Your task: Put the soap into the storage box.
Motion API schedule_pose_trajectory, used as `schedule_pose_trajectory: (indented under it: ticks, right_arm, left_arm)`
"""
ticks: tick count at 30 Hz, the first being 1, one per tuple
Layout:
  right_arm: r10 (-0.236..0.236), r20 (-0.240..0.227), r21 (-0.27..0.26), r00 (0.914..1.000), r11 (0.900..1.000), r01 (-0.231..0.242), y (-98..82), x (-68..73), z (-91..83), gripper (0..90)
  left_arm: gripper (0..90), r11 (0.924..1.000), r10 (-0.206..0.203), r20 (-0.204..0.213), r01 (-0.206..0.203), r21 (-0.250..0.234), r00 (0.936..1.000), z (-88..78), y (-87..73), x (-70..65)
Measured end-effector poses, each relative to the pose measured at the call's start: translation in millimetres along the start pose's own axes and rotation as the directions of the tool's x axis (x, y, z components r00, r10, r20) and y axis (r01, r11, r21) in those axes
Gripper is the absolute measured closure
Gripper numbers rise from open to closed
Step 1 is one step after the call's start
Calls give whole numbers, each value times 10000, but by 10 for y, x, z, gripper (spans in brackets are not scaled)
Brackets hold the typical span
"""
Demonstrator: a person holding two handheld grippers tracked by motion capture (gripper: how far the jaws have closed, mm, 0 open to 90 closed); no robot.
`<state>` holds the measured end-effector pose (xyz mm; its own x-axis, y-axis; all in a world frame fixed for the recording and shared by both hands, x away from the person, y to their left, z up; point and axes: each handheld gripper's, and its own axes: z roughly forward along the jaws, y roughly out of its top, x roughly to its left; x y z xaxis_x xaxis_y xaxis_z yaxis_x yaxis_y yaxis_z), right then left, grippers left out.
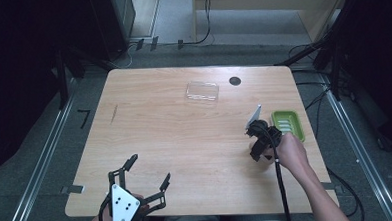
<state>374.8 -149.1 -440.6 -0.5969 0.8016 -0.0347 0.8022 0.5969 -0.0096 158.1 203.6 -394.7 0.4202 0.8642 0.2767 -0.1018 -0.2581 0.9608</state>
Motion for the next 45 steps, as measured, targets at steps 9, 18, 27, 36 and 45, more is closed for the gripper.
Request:
schedule_pose_trajectory:
  ticks: [9,18,27,36,45]
  right_arm:
    - [131,103,41,9999,9999,-131,-56,-61,-42,331]
    - [277,152,6,9995,9996,-277,-110,-130,-90,331]
    - [414,219,-59,9989,9991,-413,-174,-195,-142,332]
    - [528,242,42,9983,9986,-529,-233,-264,-176,332]
    - [674,259,147,9974,9976,-678,-278,-330,-215,332]
  left_arm:
    - [99,10000,-14,-7,14,-2,10000,-1,0,1]
    - [99,10000,-24,-10,24,-8,10000,-2,1,3]
    - [99,10000,-31,-12,31,-17,10000,-1,0,4]
    - [99,10000,-24,-11,24,-9,10000,-2,1,2]
    - [99,10000,-25,-11,25,-14,10000,-3,1,3]
